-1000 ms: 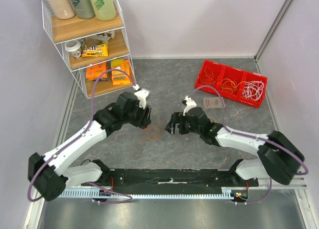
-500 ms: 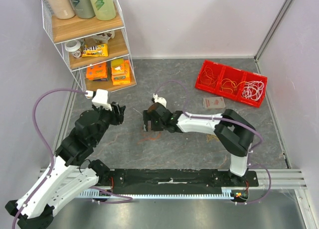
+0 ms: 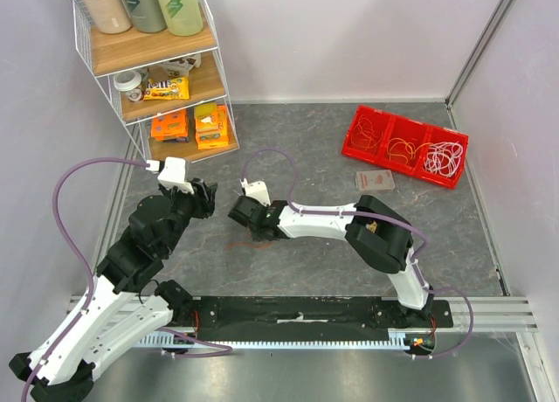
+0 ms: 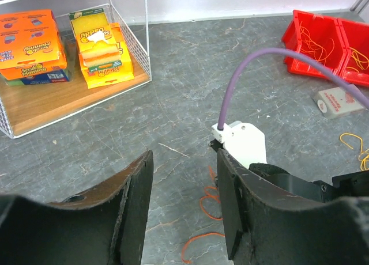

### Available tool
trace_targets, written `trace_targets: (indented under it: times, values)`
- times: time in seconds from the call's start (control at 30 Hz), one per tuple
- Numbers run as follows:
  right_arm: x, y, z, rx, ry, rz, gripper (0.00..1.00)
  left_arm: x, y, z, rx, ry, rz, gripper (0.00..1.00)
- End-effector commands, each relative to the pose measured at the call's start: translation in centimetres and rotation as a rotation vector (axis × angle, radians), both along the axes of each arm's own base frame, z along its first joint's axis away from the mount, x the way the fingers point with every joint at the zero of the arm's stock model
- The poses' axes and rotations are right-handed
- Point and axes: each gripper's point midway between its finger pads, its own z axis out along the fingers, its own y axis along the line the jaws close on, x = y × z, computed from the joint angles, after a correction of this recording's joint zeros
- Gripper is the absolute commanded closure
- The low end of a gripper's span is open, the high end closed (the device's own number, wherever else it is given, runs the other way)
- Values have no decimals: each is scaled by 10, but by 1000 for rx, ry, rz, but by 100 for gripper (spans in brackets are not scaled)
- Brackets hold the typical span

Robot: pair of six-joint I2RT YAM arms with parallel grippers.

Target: Untangle the cables

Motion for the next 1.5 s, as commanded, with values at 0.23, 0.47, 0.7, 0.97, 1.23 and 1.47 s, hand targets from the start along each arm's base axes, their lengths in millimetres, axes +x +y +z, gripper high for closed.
trace_targets:
  times: [0.23, 0.47, 0.7, 0.97, 1.23, 1.47]
  values:
    - [17, -42, 42, -63, -120, 19, 100, 4, 0, 8, -15, -32, 9, 46]
    - [55, -118, 109, 36, -247, -136, 100, 3, -2, 8, -17, -33, 0, 46]
    - [125, -227, 196, 70, -495, -411, 100, 3, -4, 9, -20, -33, -13, 46]
    - [224, -330, 219, 7, -578, -669, 100, 3, -3, 9, -21, -34, -11, 46]
    - [285, -377, 212, -384, -594, -771, 100, 1, -5, 11, -27, -37, -24, 46]
    - [312, -376, 178, -562, -530, -689, 100, 1, -6, 11, -31, -39, -29, 46]
